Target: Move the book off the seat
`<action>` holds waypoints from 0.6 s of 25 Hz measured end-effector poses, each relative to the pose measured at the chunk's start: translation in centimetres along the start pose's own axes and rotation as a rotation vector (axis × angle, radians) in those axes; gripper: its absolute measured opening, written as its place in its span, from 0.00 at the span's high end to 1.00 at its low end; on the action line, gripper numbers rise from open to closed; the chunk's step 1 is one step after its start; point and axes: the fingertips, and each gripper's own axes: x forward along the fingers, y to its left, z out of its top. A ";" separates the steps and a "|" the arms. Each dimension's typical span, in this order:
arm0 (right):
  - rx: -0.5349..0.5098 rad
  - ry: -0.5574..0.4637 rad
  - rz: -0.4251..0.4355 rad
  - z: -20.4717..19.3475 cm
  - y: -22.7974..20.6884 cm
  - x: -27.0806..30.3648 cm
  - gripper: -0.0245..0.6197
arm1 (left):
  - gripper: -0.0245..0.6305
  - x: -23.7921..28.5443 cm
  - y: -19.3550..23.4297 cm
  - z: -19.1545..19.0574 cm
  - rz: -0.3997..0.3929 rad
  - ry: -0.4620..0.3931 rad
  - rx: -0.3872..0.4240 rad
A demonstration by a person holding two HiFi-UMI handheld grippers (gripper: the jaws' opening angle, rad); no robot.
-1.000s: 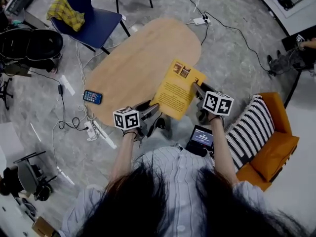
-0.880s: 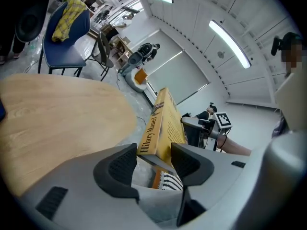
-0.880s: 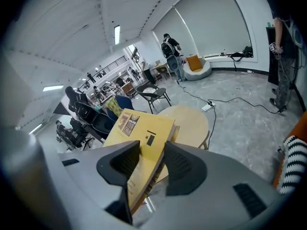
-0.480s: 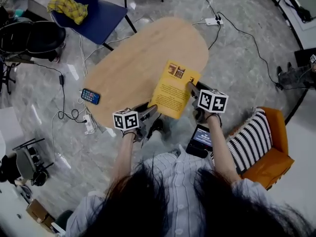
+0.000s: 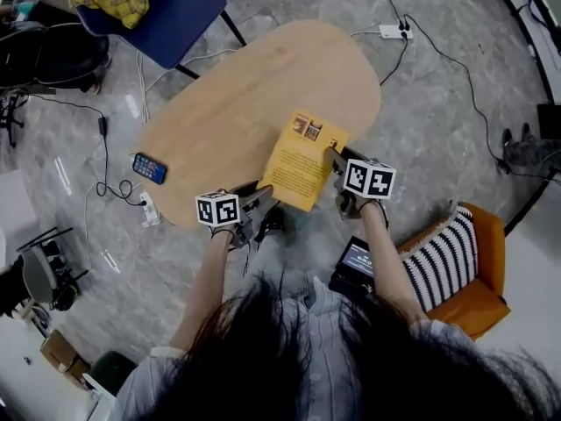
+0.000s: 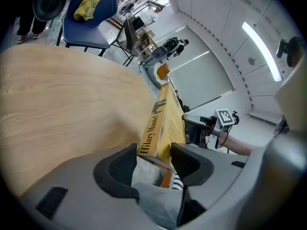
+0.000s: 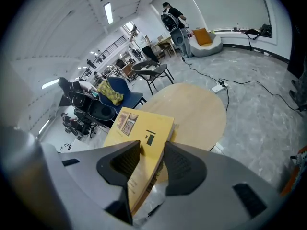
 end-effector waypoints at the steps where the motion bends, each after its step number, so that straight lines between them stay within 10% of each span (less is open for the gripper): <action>1: 0.002 0.009 -0.001 -0.1 -0.3 0.7 0.70 | 0.61 0.4 0.7 -0.1 0.005 0.007 -0.005; 15: 0.047 0.131 -0.007 -3.5 -5.1 9.3 0.71 | 0.61 5.7 8.6 -2.5 0.060 0.196 0.001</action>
